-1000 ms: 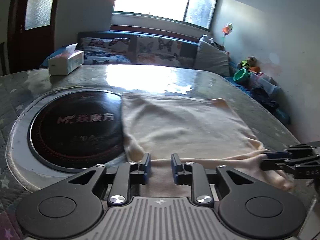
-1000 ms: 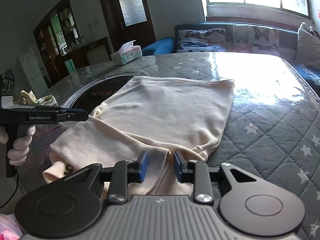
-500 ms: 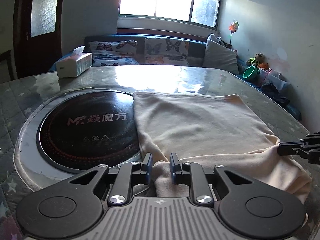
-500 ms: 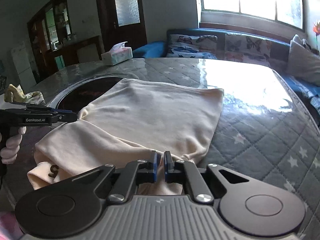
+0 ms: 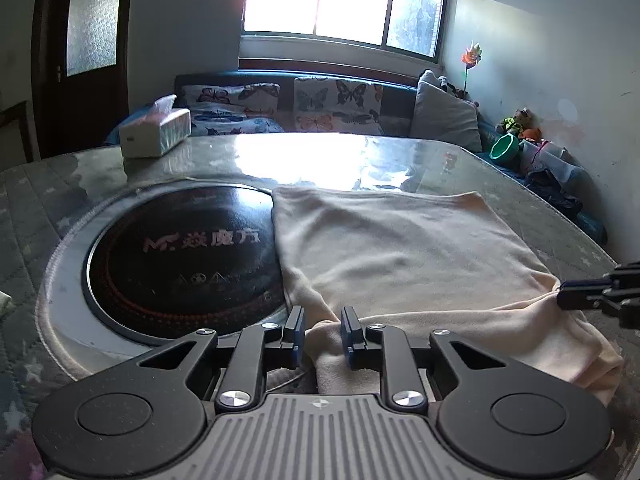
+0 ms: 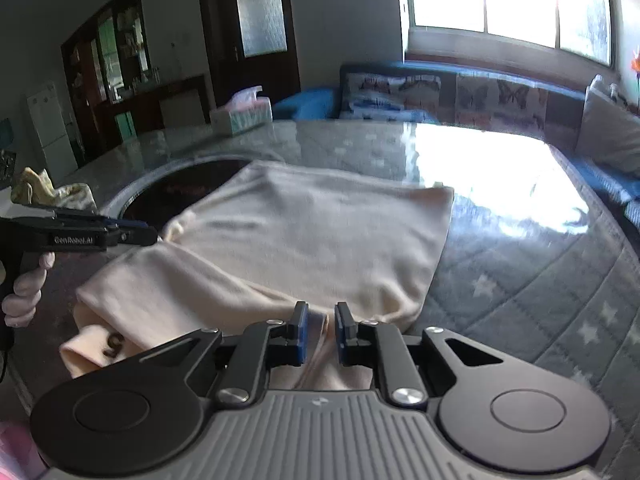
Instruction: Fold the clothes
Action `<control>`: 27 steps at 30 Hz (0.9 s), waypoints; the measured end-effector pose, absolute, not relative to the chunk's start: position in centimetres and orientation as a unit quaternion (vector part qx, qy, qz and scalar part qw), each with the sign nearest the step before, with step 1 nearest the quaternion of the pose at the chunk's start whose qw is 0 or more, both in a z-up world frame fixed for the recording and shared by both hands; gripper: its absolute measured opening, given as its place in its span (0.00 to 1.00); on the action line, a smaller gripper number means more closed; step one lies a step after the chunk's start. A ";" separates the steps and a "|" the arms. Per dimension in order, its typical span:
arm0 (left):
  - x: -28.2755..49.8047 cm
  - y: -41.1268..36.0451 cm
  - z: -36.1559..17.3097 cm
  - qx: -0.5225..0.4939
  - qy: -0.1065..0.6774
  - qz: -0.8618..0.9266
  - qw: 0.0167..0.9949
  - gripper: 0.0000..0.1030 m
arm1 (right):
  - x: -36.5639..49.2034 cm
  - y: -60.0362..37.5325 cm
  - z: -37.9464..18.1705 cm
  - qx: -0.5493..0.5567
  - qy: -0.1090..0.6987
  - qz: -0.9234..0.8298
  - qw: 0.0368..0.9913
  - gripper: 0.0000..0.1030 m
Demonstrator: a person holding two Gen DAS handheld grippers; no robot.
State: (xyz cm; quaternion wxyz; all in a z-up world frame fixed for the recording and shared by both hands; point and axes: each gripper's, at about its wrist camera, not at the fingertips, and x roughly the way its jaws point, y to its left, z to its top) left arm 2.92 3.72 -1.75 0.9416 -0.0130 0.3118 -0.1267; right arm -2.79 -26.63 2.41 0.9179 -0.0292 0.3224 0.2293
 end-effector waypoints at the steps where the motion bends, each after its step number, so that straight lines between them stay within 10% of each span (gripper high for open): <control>1: 2.7 3.6 -1.4 -0.013 0.309 -0.130 0.942 0.21 | -3.0 -26.6 2.7 -0.031 0.319 0.233 0.918 0.14; 10: -0.4 0.4 -0.9 0.006 0.308 -0.214 0.927 0.21 | -5.9 -23.8 2.7 -0.084 0.327 0.309 0.889 0.31; 27: -3.6 0.4 -1.7 0.059 0.314 -0.233 0.919 0.21 | -7.8 -24.0 2.3 -0.087 0.326 0.305 0.891 0.31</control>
